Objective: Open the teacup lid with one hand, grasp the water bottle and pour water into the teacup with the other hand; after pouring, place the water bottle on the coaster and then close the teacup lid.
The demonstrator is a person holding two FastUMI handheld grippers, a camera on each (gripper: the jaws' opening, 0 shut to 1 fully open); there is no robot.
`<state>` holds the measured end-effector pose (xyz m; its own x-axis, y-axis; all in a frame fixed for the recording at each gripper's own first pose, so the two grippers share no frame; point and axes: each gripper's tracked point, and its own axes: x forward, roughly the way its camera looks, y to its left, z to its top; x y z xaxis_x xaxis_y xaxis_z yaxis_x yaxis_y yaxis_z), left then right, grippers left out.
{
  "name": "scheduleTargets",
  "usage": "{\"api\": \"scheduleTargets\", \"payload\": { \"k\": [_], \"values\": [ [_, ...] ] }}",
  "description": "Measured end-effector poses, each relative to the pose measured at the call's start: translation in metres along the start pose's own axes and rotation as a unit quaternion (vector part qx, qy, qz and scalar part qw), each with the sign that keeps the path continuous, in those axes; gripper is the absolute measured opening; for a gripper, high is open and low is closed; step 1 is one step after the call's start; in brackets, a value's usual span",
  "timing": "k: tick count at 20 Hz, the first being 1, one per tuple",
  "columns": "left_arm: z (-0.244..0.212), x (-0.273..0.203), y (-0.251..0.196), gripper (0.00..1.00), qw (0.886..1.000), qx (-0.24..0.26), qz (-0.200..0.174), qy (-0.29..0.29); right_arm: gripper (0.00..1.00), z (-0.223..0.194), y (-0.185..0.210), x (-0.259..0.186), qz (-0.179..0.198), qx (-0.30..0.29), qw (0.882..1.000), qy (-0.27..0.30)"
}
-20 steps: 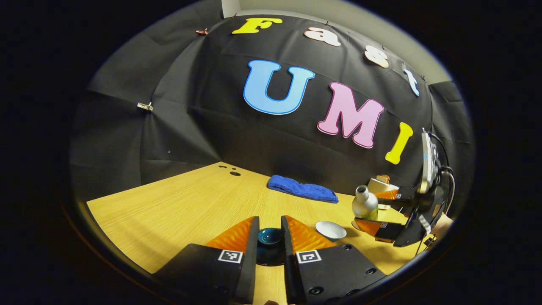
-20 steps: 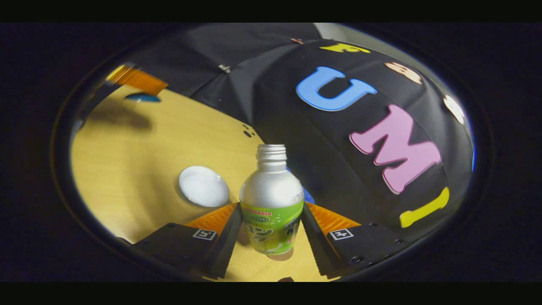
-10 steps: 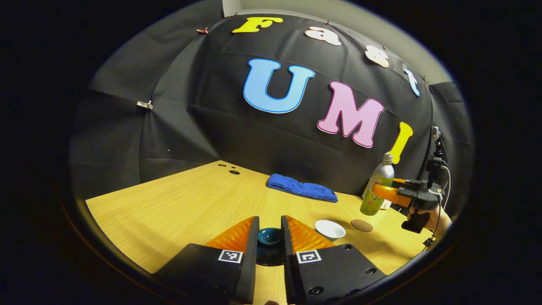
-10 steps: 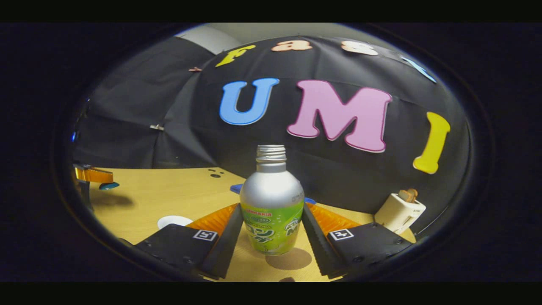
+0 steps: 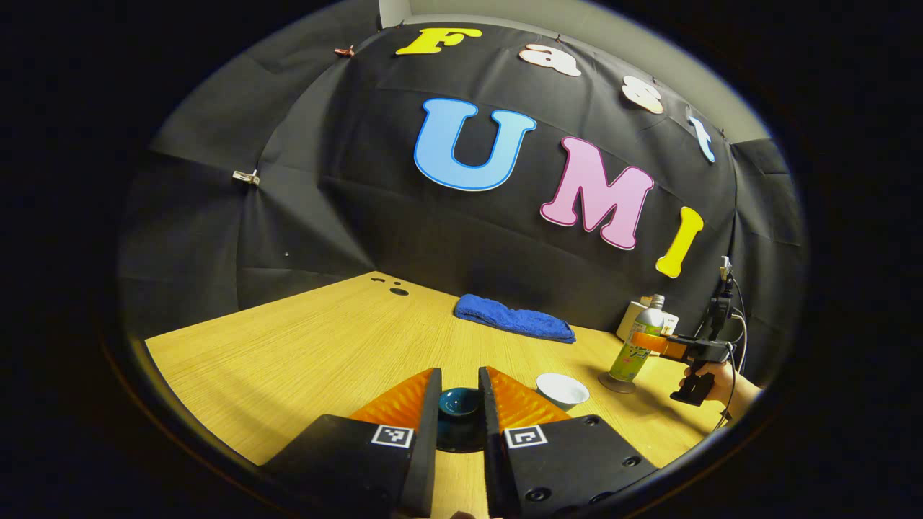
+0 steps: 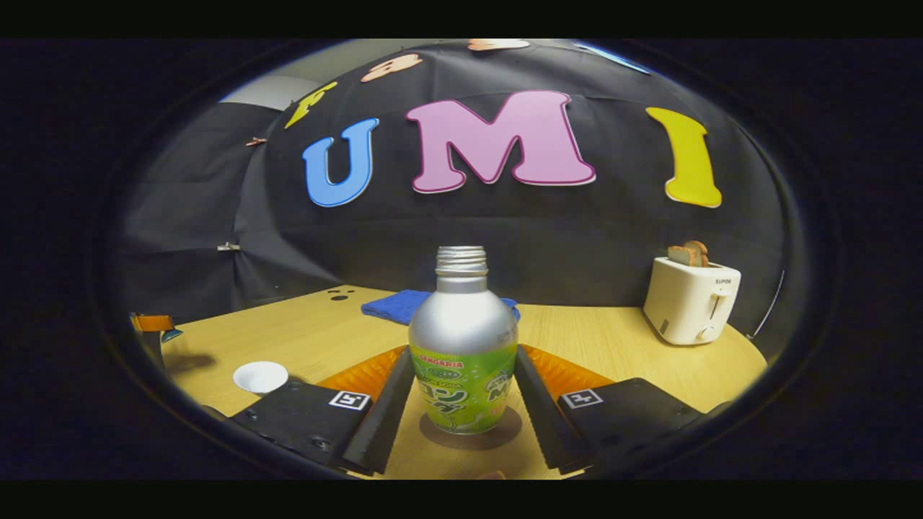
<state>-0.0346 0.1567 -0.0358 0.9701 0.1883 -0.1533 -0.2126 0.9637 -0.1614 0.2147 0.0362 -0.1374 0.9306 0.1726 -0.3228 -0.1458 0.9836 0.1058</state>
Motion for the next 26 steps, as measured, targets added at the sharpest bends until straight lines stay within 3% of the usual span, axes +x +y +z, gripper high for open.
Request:
{"api": "scheduleTargets", "payload": {
  "k": [5,6,13,15,17,22,26],
  "values": [
    [-0.003,0.001,0.0,0.35,1.0,-0.002,-0.002,0.004,0.81,-0.01,-0.004,0.002,0.003,0.013,1.0,0.008],
    [-0.002,0.001,-0.001,0.31,1.0,-0.002,-0.002,0.004,0.81,-0.011,-0.003,0.001,0.005,0.013,1.0,0.009],
    [-0.002,0.002,-0.001,0.32,1.0,-0.001,-0.004,0.003,0.83,-0.018,-0.002,0.0,0.011,0.025,0.999,0.017],
    [-0.002,0.001,-0.001,0.32,1.0,0.001,-0.004,0.002,0.95,-0.021,-0.006,-0.003,0.008,0.027,0.999,0.021],
    [-0.002,0.002,-0.001,0.31,1.0,0.001,-0.003,0.0,0.97,-0.023,-0.008,-0.007,0.008,0.028,0.999,0.022],
    [-0.004,0.001,-0.01,0.32,1.0,0.002,-0.016,-0.002,0.98,-0.02,-0.012,-0.037,0.012,-0.008,1.0,0.007],
    [-0.006,0.001,-0.048,0.31,0.999,0.006,-0.041,-0.008,0.98,-0.014,0.0,-0.076,0.026,-0.031,0.999,-0.006]
  ]
}}
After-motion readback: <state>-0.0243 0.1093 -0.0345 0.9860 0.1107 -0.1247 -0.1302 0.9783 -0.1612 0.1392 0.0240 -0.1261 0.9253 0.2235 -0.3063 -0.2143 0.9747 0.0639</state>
